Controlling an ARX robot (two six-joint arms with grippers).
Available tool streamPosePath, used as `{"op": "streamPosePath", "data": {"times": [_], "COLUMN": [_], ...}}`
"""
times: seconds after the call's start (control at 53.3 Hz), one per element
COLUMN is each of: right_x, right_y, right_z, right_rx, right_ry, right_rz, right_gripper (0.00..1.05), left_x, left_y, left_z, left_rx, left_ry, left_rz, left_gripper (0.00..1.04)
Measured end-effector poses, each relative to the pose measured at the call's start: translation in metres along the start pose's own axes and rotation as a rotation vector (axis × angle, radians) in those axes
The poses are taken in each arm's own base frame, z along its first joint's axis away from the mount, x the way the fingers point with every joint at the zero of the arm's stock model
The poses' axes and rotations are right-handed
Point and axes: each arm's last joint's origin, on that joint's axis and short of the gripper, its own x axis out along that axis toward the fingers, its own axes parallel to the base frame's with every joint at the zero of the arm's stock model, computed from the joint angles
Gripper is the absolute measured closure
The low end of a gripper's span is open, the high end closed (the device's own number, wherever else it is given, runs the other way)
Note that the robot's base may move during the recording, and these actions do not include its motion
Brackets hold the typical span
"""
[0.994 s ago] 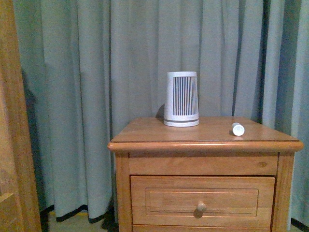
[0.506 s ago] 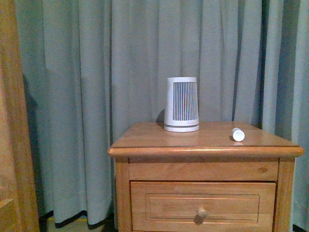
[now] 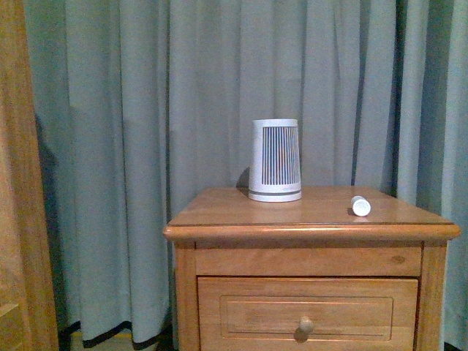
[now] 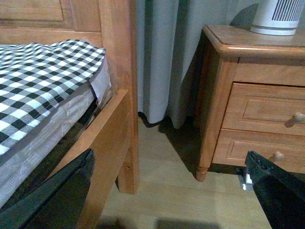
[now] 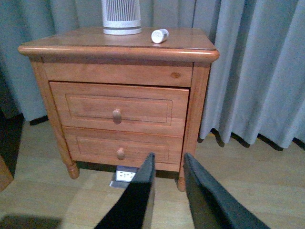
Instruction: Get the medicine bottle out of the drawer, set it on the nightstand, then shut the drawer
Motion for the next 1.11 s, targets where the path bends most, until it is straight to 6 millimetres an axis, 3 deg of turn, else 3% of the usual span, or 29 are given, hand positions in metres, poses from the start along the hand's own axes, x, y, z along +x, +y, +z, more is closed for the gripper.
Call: {"op": "streamPosePath", "data": {"times": [0.375,1.107], "right_x": [0.0,0.0], "right_y": [0.0,0.0], "right_z": [0.0,0.0], "right_rx": [0.0,0.0], "right_ry": [0.0,0.0], "right_rz": [0.0,0.0], "right_gripper": [0.06,0.07], "left_x": [0.0,0.0], "left_y": [0.0,0.0], "left_z": [0.0,0.0], "left_rx": [0.0,0.0], "left_ry": [0.0,0.0], "left_rz": [0.0,0.0], "left_gripper": [0.07,0.07]}}
